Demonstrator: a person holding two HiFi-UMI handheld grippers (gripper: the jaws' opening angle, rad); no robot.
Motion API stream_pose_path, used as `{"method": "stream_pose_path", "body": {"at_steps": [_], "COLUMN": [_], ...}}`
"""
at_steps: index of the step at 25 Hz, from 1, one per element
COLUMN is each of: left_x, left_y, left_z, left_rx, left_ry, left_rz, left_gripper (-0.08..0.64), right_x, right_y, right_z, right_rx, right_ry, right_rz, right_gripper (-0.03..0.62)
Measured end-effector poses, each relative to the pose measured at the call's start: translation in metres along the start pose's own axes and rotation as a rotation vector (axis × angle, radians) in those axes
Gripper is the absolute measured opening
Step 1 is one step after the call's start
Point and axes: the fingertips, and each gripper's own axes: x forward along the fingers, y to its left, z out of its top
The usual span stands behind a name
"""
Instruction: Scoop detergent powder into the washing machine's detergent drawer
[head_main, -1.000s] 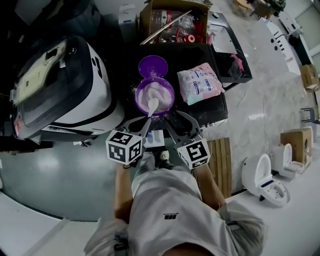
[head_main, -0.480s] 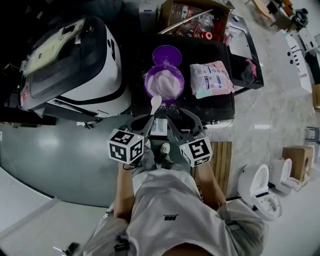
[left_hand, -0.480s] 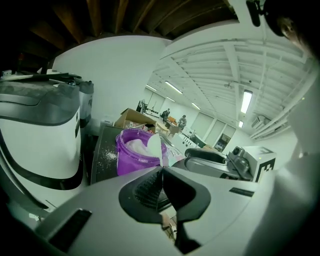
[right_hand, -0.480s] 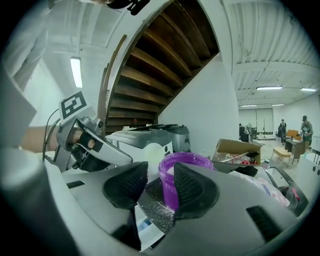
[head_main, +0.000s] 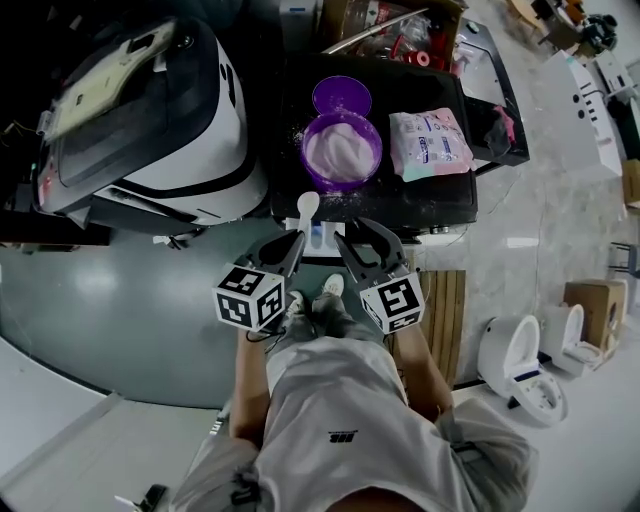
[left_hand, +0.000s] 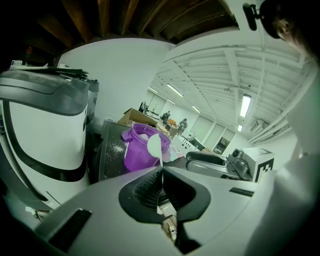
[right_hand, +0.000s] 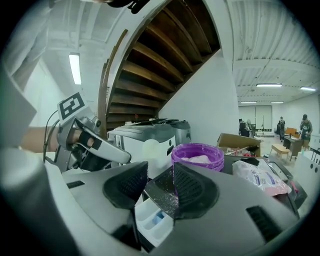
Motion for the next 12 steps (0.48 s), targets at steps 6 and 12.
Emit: {"method": "stream_pose_path", "body": {"at_steps": [6, 12], "left_x": [-0.016, -0.023], "left_y": [0.016, 0.029], "left_z": [-0.023, -0.051], "left_rx": [-0.008, -0.025], "left_ry": [-0.014, 0.014], "left_rz": [-0.018, -0.03], "left_gripper": [0.015, 0.015], "right_x": [0.001, 0.001], "right_y": [0.024, 0.043], "right_z": [-0.017, -0.034], "right_rx": [0.018, 0.028], "right_ry": [0.022, 0.049], "right_rz": [-0.028, -0.048], "right_gripper": [0.16, 0.16]}}
